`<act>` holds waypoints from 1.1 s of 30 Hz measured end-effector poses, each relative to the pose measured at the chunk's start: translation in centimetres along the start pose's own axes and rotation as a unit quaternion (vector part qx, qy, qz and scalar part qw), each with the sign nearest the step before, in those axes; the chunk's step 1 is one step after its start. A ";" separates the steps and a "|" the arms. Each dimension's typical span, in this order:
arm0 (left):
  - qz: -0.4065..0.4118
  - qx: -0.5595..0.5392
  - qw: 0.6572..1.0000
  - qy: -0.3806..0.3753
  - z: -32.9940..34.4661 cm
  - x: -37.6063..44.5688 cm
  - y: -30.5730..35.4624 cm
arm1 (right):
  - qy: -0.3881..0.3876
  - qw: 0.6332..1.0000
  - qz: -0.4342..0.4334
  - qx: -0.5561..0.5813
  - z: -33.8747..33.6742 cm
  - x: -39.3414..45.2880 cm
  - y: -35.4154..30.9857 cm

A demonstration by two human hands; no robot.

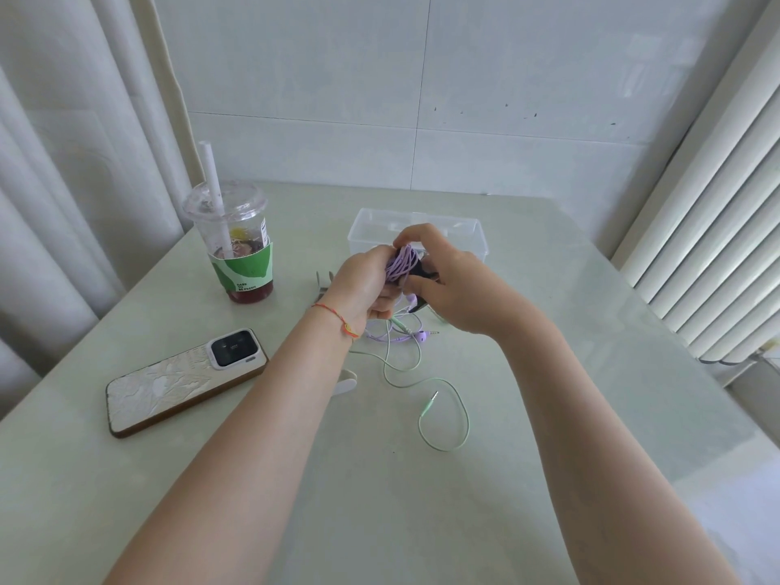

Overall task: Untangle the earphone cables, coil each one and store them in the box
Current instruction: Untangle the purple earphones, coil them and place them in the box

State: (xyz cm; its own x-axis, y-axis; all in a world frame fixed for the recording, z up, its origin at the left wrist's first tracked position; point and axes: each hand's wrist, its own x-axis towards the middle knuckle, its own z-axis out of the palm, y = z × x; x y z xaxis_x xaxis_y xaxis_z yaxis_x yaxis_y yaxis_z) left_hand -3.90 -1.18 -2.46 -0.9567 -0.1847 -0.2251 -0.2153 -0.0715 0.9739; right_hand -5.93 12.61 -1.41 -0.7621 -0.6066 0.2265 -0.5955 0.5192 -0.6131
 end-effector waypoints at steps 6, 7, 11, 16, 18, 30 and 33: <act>-0.001 -0.001 1.000 0.006 -0.1 0.1 -0.1 | -0.006 1.000 -0.003 -0.002 0.1 0.0 -0.1; -0.003 -0.004 1.000 0.006 0.0 0.1 -0.1 | -0.007 1.000 -0.002 -0.003 0.0 -0.1 -0.1; -0.004 -0.010 1.000 0.005 0.1 0.0 0.0 | -0.004 1.000 -0.001 -0.003 -0.2 -0.1 -0.2; 0.002 -0.021 1.000 -0.008 0.0 0.0 0.0 | 0.033 0.999 -0.006 0.006 0.1 0.0 0.0; -0.002 -0.033 0.999 -0.018 -0.1 -0.1 0.1 | 0.047 0.999 -0.008 0.012 0.0 -0.1 -0.1; -0.009 -0.125 0.990 -0.057 -0.2 -0.4 0.3 | 0.047 0.998 -0.041 0.009 -0.4 -0.4 -0.7; -0.008 -0.118 0.991 -0.067 -0.4 -0.3 0.1 | 0.046 0.998 -0.039 0.002 -0.3 -0.4 -0.6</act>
State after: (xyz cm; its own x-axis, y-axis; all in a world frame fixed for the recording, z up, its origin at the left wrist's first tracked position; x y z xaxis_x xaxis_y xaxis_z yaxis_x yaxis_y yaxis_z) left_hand -3.56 -1.53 -2.30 -0.9743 -0.0508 -0.2196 -0.1943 -0.3041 0.9326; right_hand -5.33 12.75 -0.96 -0.7338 -0.5873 0.3414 -0.6528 0.4706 -0.5936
